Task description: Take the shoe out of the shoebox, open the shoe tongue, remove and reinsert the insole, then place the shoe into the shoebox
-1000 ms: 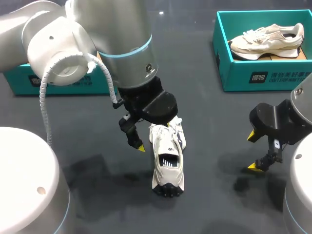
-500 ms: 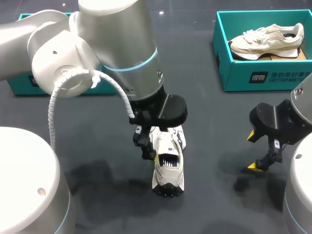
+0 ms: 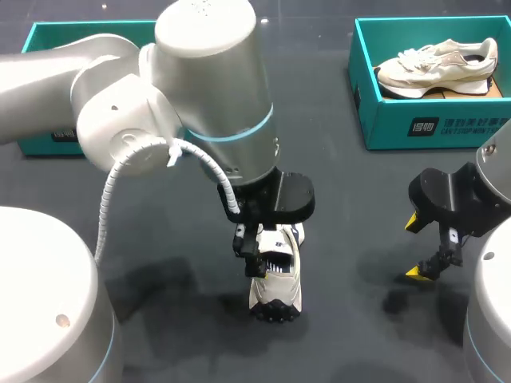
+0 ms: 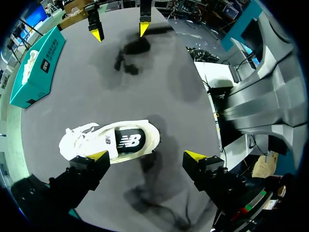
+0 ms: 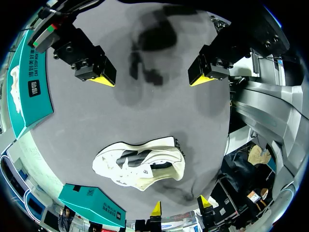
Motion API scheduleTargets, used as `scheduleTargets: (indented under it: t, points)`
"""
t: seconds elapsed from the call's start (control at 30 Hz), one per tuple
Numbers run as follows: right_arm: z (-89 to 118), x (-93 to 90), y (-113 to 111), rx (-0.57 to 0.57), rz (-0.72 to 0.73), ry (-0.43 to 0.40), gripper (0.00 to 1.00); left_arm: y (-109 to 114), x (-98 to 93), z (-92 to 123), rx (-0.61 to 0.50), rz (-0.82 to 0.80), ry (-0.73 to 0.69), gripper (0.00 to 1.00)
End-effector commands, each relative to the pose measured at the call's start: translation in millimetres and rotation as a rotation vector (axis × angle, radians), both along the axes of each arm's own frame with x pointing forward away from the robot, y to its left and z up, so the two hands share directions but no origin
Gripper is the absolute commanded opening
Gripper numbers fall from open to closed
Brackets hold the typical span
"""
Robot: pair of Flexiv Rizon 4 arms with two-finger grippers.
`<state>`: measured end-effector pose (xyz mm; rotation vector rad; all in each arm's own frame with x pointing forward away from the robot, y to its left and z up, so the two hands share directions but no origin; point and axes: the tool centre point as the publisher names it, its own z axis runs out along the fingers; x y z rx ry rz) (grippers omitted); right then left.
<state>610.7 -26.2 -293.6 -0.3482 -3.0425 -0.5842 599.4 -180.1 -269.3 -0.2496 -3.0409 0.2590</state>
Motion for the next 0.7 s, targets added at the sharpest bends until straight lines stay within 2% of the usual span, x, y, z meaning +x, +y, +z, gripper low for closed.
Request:
scheduleTargets:
  t: [0.03, 0.3, 0.7]
  points:
    - [-0.1, -2.5, -0.5, 0.000, -0.002, -0.004, 1.00, -14.3, -10.7, -17.9, 0.020, 0.026, -0.014, 1.00]
    - [-0.1, -2.5, -0.5, 0.000, -0.002, -0.004, 1.00, -14.7, -18.5, -45.9, 0.029, 0.076, -0.005, 1.00]
    - [-0.1, -2.5, -0.5, 0.000, -0.002, -0.004, 1.00, -18.9, -13.3, -78.7, 0.039, 0.113, -0.032, 1.00]
